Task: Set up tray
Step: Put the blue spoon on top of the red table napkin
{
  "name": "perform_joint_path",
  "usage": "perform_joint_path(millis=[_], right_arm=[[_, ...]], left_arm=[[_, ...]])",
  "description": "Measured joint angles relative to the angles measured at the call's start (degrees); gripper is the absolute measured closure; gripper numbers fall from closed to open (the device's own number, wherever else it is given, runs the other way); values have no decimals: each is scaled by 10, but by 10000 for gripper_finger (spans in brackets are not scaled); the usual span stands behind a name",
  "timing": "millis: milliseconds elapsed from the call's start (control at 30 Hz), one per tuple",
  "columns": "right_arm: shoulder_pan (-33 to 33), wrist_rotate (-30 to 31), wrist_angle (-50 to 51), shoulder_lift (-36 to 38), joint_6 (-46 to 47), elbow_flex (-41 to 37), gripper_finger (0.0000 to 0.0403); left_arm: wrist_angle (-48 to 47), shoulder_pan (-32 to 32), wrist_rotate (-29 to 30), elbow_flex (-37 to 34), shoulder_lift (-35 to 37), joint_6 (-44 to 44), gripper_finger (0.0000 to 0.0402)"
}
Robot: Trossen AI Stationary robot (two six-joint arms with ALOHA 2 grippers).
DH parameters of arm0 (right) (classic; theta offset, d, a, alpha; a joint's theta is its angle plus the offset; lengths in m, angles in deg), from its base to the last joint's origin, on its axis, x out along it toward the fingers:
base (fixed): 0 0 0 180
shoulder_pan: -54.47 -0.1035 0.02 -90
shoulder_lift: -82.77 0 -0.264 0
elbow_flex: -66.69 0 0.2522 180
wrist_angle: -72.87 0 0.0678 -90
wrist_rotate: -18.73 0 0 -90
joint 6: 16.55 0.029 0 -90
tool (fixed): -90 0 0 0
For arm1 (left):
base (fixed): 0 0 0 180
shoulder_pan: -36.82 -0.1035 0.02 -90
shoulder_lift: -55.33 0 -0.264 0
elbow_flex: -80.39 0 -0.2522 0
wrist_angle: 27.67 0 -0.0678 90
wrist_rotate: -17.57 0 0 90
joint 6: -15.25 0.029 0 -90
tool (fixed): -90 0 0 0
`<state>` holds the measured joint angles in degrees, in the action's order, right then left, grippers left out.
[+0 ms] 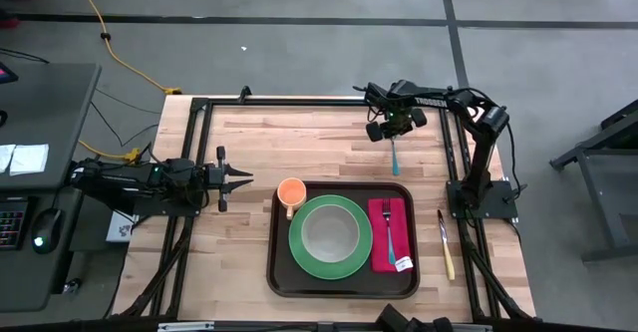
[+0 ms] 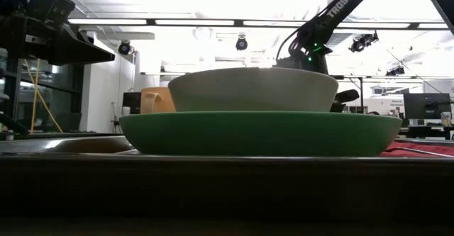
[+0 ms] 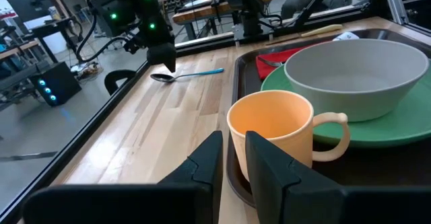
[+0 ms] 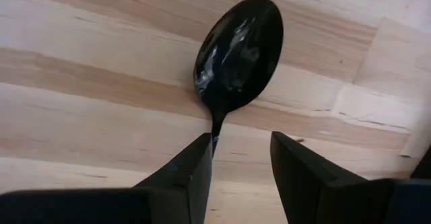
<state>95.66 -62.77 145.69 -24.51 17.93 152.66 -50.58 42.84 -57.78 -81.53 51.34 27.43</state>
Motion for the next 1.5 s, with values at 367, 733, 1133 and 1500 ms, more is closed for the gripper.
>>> perform_joint_path(millis=[367, 733, 1133, 1500], right_arm=[[-20, 0, 0, 0, 17, 0, 273], [-25, 18, 14, 0, 29, 0, 274], [-25, -29, -37, 0, 41, -67, 272], [-30, -18, -70, 33, 41, -81, 273]], left_arm=[[0, 0, 0, 0, 0, 0, 305], [0, 0, 0, 0, 0, 0, 305], [0, 0, 0, 0, 0, 0, 305], [0, 0, 0, 0, 0, 0, 305]])
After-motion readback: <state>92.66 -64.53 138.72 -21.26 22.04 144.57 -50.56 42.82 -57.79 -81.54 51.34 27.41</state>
